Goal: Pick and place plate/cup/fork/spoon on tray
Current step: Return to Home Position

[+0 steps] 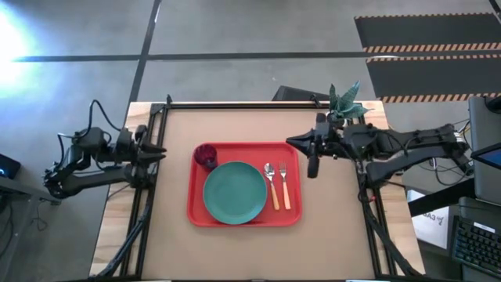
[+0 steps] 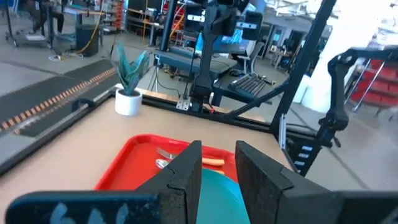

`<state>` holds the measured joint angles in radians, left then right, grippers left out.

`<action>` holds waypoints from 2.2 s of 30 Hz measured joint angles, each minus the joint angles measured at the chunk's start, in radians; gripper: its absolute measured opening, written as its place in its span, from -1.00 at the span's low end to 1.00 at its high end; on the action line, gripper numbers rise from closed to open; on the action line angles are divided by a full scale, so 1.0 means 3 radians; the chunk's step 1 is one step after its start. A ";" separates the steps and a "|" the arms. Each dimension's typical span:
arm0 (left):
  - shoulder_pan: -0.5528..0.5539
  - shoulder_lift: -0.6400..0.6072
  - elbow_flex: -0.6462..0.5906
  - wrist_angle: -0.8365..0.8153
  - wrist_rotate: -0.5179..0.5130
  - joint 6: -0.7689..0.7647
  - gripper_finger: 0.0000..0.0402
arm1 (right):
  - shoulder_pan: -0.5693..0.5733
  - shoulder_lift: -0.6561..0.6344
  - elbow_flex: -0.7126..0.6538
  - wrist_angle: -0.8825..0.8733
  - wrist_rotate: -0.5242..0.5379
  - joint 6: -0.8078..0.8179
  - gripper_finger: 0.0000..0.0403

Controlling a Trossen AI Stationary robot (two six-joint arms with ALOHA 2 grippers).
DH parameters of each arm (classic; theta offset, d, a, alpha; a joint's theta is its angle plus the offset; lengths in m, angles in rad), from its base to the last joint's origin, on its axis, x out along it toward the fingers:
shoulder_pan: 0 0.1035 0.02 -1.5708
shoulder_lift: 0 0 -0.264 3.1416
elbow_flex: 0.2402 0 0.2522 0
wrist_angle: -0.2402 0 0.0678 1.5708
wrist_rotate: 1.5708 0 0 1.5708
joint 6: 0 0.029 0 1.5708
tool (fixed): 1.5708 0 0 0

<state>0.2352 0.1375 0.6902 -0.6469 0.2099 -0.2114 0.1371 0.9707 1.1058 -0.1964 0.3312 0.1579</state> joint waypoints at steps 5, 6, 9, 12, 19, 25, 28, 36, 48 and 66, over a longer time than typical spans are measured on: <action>-0.0001 -0.0248 -0.0244 0.0101 0.0000 -0.0148 -0.60 | -0.0227 -0.0557 -0.0957 0.1069 -0.0519 0.0174 -0.96; 0.0000 -0.0290 -0.0268 0.0122 0.0000 -0.0148 -0.60 | -0.0261 -0.0666 -0.1128 0.1304 -0.0614 0.0204 -0.96; -0.0001 -0.0387 -0.0319 0.0151 0.0001 -0.0152 -0.60 | -0.0314 -0.0962 -0.1617 0.1802 -0.0693 0.0327 -0.96; -0.0001 -0.0452 -0.0361 0.0166 0.0004 -0.0153 -0.60 | -0.0323 -0.1201 -0.1990 0.1979 -0.0671 0.0465 -0.96; -0.0002 -0.0428 -0.0485 0.0076 0.0231 -0.0275 -0.60 | -0.0324 -0.1657 -0.2549 0.2176 -0.0943 0.0636 -0.96; -0.0001 -0.0456 -0.0730 0.0005 0.0246 -0.0511 -0.60 | -0.0322 -0.2241 -0.2822 0.2267 -0.1025 0.0624 -0.96; 0.0000 -0.0458 -0.0961 0.0250 0.0243 -0.0664 -0.60 | -0.0323 -0.2500 -0.2930 0.2242 -0.0968 0.0636 -0.96; -0.0001 -0.0407 -0.1807 0.2033 -0.0032 -0.0767 -0.62 | -0.0322 -0.2812 -0.3078 0.2096 -0.0842 0.0755 -0.96; 0.0000 -0.0402 -0.1915 0.2124 -0.0574 -0.0381 -0.85 | -0.0322 -0.2818 -0.3101 0.1719 -0.0577 0.0789 -0.96; 0.0000 -0.0403 -0.1880 0.1954 -0.0630 -0.0496 -0.86 | -0.0313 -0.2831 -0.3640 0.2167 -0.1569 0.1413 -0.96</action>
<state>0.2352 0.0166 0.1264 -0.0608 0.0209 -0.3603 0.0433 0.1214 0.0137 0.4537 -0.1395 0.5817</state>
